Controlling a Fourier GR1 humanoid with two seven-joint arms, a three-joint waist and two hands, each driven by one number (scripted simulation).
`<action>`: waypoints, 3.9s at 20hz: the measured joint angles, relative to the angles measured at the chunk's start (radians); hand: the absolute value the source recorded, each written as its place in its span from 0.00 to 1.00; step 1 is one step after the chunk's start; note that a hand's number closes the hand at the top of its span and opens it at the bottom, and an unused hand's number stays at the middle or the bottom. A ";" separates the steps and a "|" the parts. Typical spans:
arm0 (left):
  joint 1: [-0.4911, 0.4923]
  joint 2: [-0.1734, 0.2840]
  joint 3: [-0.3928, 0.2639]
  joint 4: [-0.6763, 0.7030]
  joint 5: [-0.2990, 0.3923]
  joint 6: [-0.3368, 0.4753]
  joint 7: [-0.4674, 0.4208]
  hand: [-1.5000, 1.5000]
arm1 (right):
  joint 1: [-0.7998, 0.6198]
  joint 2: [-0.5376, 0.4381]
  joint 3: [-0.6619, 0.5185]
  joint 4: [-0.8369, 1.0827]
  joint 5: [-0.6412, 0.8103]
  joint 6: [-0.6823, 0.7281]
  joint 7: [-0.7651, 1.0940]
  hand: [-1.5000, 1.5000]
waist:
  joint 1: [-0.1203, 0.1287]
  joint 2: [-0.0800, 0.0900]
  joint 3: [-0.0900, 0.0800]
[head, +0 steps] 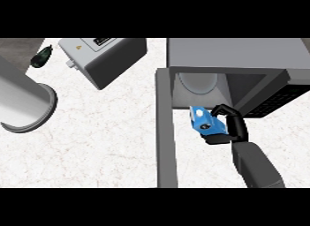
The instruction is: Pick up the milk, place it into the microwave and close the microwave
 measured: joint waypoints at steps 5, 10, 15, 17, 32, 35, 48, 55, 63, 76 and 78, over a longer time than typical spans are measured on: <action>-0.022 0.001 0.004 -0.004 0.010 0.010 0.038 0.00 | -0.082 -0.013 -0.016 0.024 -0.001 -0.038 0.025 1.00 | 0.000 0.002 0.001; -0.063 -0.002 0.012 0.014 -0.007 0.009 0.055 0.00 | -0.177 -0.053 -0.027 0.065 0.004 -0.055 0.086 1.00 | 0.005 0.005 0.001; -0.103 0.016 0.011 0.023 -0.009 0.017 0.070 0.00 | -0.288 -0.101 -0.042 0.123 0.008 -0.071 0.165 1.00 | 0.022 0.013 0.002; -0.124 0.018 0.002 0.027 -0.019 0.019 0.073 0.00 | -0.318 -0.117 -0.045 0.142 0.011 -0.074 0.185 1.00 | 0.030 0.018 0.003; -0.227 0.060 -0.027 0.065 -0.028 0.032 0.085 0.00 | -0.447 -0.210 -0.033 0.210 0.067 -0.298 0.291 1.00 | 0.092 0.049 0.002; -0.238 0.069 -0.027 0.076 -0.031 0.027 0.086 0.00 | -0.447 -0.216 -0.049 0.221 0.051 -0.324 0.301 1.00 | 0.099 0.046 0.000; -0.289 0.102 -0.040 0.108 -0.035 0.025 0.092 0.00 | -0.453 -0.236 -0.074 0.251 0.019 -0.396 0.292 1.00 | 0.127 0.054 -0.006; -0.313 0.116 -0.035 0.126 -0.058 0.023 0.090 0.00 | -0.467 -0.250 -0.090 0.278 -0.009 -0.403 0.284 1.00 | 0.140 0.062 -0.006; -0.335 0.132 -0.029 0.143 -0.089 0.014 0.088 0.00 | -0.499 -0.292 -0.072 0.276 0.004 -0.393 0.296 1.00 | 0.166 0.089 0.005; -0.377 0.143 -0.053 0.175 -0.135 -0.004 0.088 0.00 | -0.519 -0.268 -0.038 0.265 0.022 -0.295 0.314 0.00 | 0.179 0.093 0.026; -0.388 0.148 -0.057 0.182 -0.142 -0.004 0.089 0.00 | -0.527 -0.264 -0.025 0.270 0.032 -0.297 0.335 0.00 | 0.177 0.092 0.031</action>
